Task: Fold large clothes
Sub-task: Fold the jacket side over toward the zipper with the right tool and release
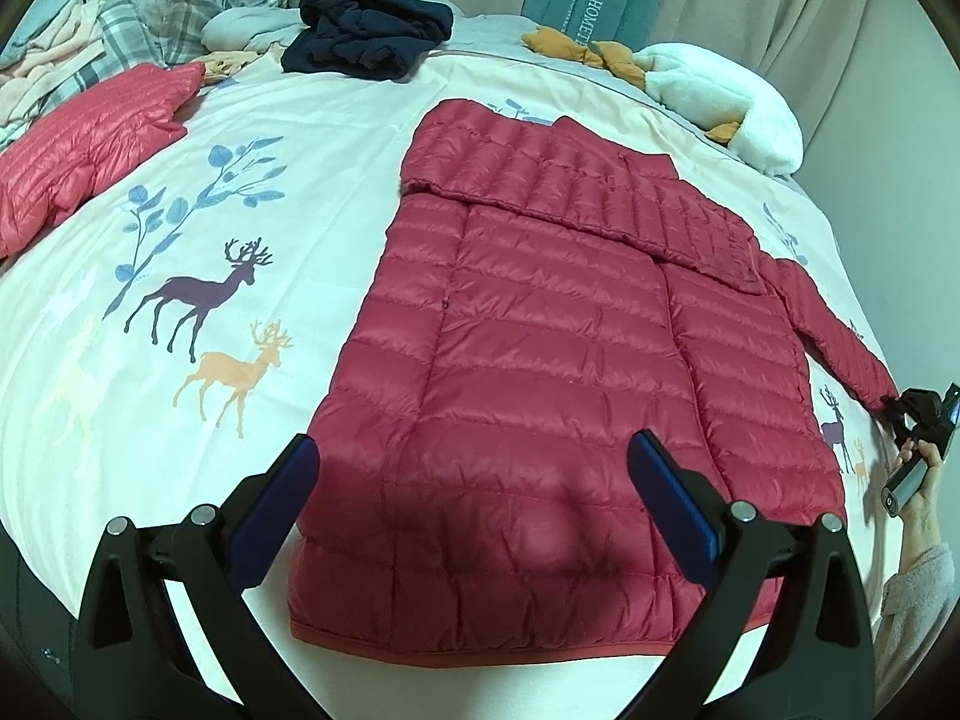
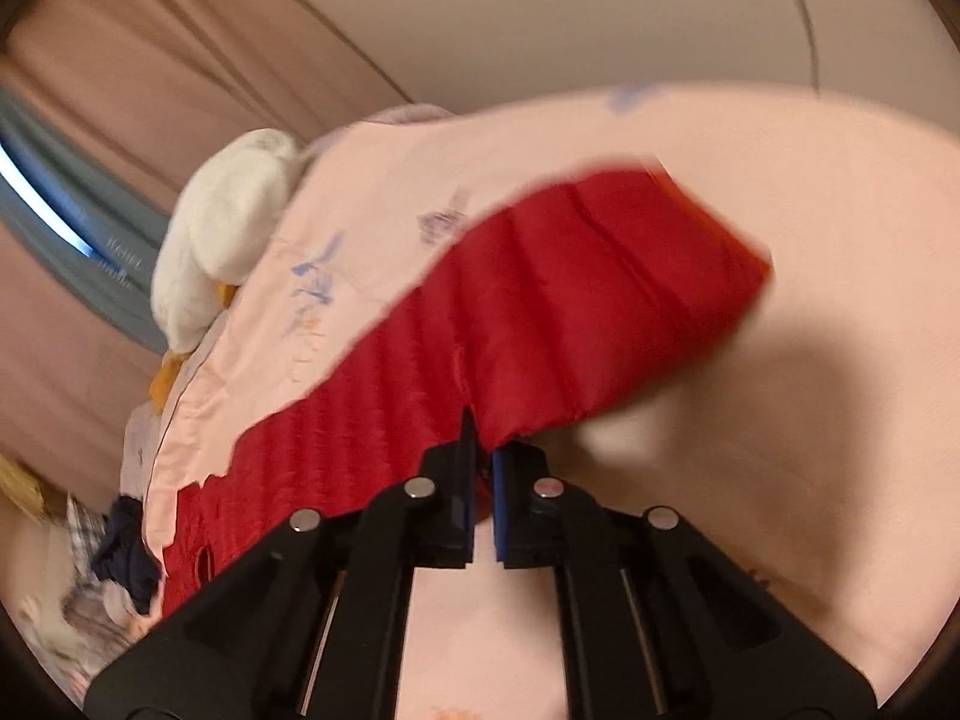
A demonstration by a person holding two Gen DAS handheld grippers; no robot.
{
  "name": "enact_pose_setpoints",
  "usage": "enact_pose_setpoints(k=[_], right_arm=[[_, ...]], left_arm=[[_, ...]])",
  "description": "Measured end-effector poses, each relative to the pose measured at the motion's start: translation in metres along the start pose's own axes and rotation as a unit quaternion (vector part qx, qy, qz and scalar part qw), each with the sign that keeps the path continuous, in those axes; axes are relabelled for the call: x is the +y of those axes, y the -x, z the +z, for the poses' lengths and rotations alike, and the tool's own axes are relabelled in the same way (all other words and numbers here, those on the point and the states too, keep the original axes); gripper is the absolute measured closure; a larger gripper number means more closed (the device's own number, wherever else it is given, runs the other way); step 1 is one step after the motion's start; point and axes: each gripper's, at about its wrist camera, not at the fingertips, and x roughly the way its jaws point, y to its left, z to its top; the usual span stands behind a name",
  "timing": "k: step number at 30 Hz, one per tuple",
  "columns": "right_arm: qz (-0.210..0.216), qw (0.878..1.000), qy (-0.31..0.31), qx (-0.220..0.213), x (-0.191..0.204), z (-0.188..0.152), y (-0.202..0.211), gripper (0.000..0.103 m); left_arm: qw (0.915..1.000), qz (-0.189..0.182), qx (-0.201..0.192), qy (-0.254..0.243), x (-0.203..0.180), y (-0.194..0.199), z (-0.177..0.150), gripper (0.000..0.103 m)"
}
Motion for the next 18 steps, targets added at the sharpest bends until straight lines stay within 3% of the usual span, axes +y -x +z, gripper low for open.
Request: enact_pose_setpoints(k=[5,9,16,18], right_arm=[[0.033,0.995,0.087,-0.033,0.059,-0.004,0.031,0.100],[0.062,0.982,0.174,-0.045,0.118,-0.022,0.049,0.100],[0.101,0.935,0.340,-0.027,0.212,-0.091,0.059,0.100],[0.112,0.912,0.393,-0.018,0.238,-0.122,0.061,0.100]], left_arm=[[0.9999,-0.013,0.001,0.009,0.007,-0.001,-0.002,0.001],[0.9995,-0.026,0.002,0.018,0.015,-0.003,-0.003,0.001],[0.9985,-0.038,0.004,0.040,0.031,-0.004,-0.005,0.001],[0.9981,-0.040,0.004,0.046,0.036,-0.005,-0.005,0.001]])
